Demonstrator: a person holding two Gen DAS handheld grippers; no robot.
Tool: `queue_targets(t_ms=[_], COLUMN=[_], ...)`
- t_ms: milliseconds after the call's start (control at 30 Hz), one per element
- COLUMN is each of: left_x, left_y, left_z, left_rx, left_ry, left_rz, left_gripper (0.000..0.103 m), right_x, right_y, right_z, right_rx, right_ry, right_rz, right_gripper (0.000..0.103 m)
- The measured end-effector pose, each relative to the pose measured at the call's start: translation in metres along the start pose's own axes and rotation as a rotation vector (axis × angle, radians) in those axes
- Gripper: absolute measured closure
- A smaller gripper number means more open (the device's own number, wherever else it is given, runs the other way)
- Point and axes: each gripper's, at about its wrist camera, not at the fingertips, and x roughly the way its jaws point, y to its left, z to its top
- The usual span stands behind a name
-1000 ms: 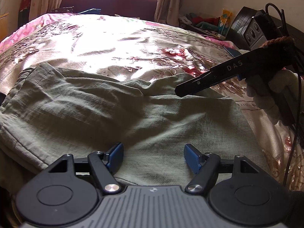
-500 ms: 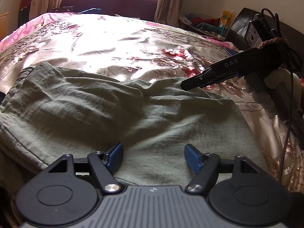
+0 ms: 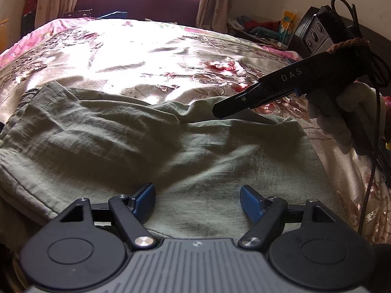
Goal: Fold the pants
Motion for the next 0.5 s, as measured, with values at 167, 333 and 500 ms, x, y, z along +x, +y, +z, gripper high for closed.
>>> queue_targets(t_ms=[167,333,500], left_x=[0.000,0.000,-0.001], left_y=[0.002,0.001,0.001], left_z=[0.000,0.000,-0.001], left_rx=[-0.004,-0.002,-0.002], left_ry=[-0.001,-0.002,-0.003], left_rz=[-0.005,-0.002,-0.005], left_gripper=[0.014,0.014,0.014], right_x=[-0.014,-0.007,-0.013], right_y=[0.015,0.007,-0.005], right_z=[-0.004,0.004,-0.005], right_rx=[0.015,0.033,0.091], right_ry=[-0.133,-0.097,-0.107], right_rz=[-0.040,-0.079,-0.252], right_gripper=[0.060,0.098,0.100])
